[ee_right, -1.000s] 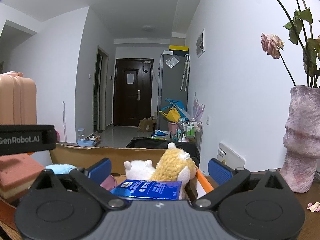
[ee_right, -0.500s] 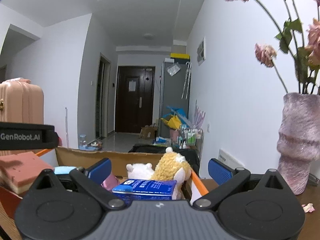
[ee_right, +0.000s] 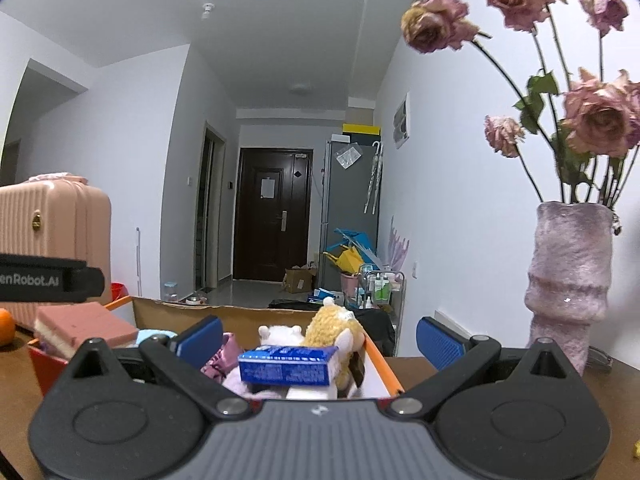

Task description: Organize soft objects

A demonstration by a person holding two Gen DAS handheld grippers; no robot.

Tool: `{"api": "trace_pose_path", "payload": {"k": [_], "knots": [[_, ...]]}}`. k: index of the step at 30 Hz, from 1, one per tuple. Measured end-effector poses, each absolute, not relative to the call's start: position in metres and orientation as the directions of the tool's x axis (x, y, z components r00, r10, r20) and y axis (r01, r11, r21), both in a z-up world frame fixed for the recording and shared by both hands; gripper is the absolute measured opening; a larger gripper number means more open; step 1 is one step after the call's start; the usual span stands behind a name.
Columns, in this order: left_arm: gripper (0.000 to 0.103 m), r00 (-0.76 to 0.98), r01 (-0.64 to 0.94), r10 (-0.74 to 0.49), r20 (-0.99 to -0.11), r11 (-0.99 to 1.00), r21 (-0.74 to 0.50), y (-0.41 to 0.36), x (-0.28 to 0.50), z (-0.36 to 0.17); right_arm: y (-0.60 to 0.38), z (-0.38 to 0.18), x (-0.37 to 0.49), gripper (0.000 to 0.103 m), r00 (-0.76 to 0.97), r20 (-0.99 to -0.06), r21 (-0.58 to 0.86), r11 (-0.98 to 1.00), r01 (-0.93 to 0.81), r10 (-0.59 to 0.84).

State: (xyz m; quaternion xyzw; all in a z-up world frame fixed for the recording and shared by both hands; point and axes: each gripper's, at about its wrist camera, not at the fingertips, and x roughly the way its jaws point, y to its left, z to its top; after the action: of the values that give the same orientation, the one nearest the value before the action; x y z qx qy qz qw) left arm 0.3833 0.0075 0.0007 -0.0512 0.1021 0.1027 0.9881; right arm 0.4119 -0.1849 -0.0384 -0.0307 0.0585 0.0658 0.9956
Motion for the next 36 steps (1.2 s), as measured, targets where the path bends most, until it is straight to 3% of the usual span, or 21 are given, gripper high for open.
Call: {"api": "trace_pose_path", "payload": {"k": [25,36], "knots": [[0.103,0.957,-0.165,0.153,-0.246,0.986,-0.030,0.011,0.223,-0.003,-0.211,-0.031,0.241,0.103,0.981,-0.137,-0.015,0.990,-0.143,0.140],[0.103,0.960,-0.097,0.093,-0.263,0.995,-0.002,0.009,0.156,0.006,-0.212,-0.021,0.179,0.103,0.955,-0.244,0.008,0.985,-0.171,0.167]]}}
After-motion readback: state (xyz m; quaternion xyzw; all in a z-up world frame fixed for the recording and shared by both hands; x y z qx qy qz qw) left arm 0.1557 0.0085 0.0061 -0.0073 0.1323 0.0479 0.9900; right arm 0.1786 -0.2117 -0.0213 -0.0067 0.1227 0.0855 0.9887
